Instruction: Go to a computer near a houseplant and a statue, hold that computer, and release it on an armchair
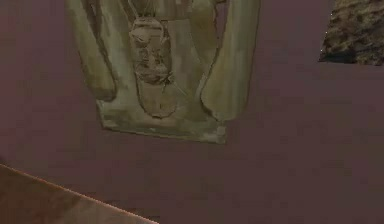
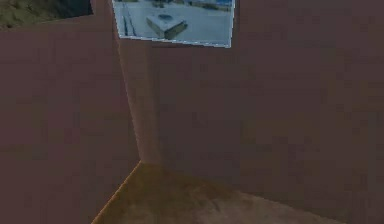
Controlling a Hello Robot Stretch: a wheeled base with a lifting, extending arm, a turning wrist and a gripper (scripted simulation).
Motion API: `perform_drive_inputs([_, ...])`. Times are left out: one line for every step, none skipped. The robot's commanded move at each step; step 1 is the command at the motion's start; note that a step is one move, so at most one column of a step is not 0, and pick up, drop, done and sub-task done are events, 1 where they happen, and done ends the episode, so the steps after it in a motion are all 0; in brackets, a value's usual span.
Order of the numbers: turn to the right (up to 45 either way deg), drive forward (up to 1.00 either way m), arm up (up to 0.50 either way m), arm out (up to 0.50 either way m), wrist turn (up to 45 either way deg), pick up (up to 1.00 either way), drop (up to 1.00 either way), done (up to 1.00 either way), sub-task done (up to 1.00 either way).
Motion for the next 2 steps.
perform_drive_inputs([0.0, 0.45, 0.00, 0.00, 0.0, 0.00, 0.00, 0.00, 0.00])
perform_drive_inputs([-45.0, 0.00, 0.00, 0.00, 0.0, 0.00, 0.00, 0.00, 0.00])
